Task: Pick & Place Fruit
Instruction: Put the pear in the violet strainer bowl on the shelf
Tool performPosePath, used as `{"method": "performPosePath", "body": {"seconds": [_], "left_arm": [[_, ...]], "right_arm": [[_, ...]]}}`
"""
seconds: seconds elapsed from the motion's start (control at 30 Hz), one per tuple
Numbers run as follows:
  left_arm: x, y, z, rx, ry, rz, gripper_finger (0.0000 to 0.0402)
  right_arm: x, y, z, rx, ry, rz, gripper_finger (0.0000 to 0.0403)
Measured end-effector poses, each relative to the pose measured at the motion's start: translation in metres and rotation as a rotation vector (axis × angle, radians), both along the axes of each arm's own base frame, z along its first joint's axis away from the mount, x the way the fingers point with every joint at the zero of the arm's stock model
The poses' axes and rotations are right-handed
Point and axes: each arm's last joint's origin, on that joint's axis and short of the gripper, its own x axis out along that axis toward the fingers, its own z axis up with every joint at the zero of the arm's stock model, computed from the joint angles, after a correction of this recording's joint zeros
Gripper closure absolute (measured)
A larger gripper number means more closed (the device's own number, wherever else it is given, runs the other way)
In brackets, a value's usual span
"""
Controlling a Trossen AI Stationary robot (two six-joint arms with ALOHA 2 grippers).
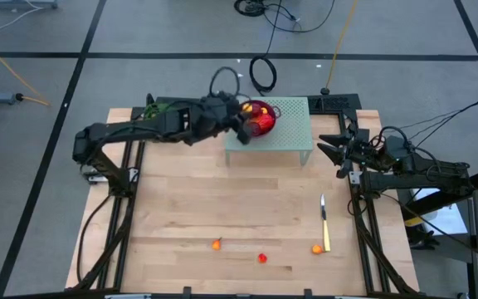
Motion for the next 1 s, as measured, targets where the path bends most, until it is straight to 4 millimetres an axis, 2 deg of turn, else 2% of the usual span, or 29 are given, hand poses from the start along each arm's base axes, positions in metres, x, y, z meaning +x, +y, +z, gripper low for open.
{"method": "performPosePath", "body": {"seconds": [0.23,0.4,0.6,0.73,1.0], "left_arm": [[0.019,0.016,-0.004,0.025,-0.123,0.047,0.0309],[0.029,0.024,-0.018,0.020,-0.090,0.063,0.0309],[0.025,0.038,-0.018,0.048,-0.067,0.058,0.0309],[0.021,0.055,-0.019,0.092,-0.017,0.054,0.0309],[0.005,0.093,-0.028,-0.042,0.018,-0.019,0.0309]], "right_arm": [[0.000,0.000,0.000,0.000,0.001,0.001,0.0252],[0.000,0.000,0.000,-0.001,0.001,0.003,0.0252],[0.000,0.000,0.000,0.000,0.003,0.003,0.0252],[0.000,0.000,0.000,0.000,0.003,0.004,0.0252],[0.000,0.000,0.000,0.000,0.003,0.004,0.0252]]}}
